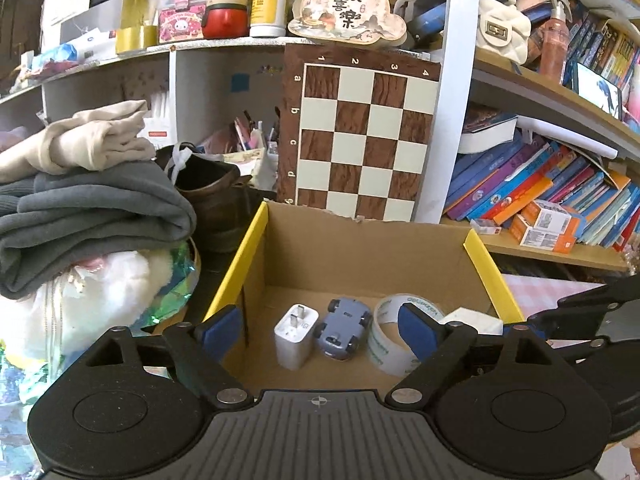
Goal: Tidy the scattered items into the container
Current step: 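Lower the foam cube into the box beside the tape and open the right tool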
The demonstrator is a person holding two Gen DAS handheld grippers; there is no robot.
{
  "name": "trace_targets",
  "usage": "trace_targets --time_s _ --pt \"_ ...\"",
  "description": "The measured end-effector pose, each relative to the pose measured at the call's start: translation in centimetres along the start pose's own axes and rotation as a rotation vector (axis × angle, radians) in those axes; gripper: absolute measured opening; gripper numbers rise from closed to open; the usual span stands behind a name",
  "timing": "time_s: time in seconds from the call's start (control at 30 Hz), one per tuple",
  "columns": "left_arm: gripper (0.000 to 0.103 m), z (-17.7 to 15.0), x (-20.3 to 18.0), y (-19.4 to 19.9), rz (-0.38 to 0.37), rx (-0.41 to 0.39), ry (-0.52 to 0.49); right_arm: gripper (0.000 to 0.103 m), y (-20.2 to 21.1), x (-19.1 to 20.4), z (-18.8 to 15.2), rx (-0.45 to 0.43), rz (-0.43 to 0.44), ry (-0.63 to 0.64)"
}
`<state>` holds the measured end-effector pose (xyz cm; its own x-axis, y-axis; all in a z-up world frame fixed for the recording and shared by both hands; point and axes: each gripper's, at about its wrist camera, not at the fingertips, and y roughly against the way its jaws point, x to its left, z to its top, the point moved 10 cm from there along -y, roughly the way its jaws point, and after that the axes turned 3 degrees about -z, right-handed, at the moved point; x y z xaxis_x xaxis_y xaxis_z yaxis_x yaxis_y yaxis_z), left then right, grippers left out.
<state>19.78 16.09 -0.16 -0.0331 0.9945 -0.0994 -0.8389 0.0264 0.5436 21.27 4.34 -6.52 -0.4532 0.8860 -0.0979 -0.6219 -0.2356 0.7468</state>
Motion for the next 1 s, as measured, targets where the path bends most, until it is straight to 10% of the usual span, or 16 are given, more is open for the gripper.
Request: trace_targets --time_s 1.0 --pt "0.09 -0.3 0.1 0.1 0.017 -0.003 -0.005 0.025 -2.7 0.3 0.2 0.071 0.058 0.032"
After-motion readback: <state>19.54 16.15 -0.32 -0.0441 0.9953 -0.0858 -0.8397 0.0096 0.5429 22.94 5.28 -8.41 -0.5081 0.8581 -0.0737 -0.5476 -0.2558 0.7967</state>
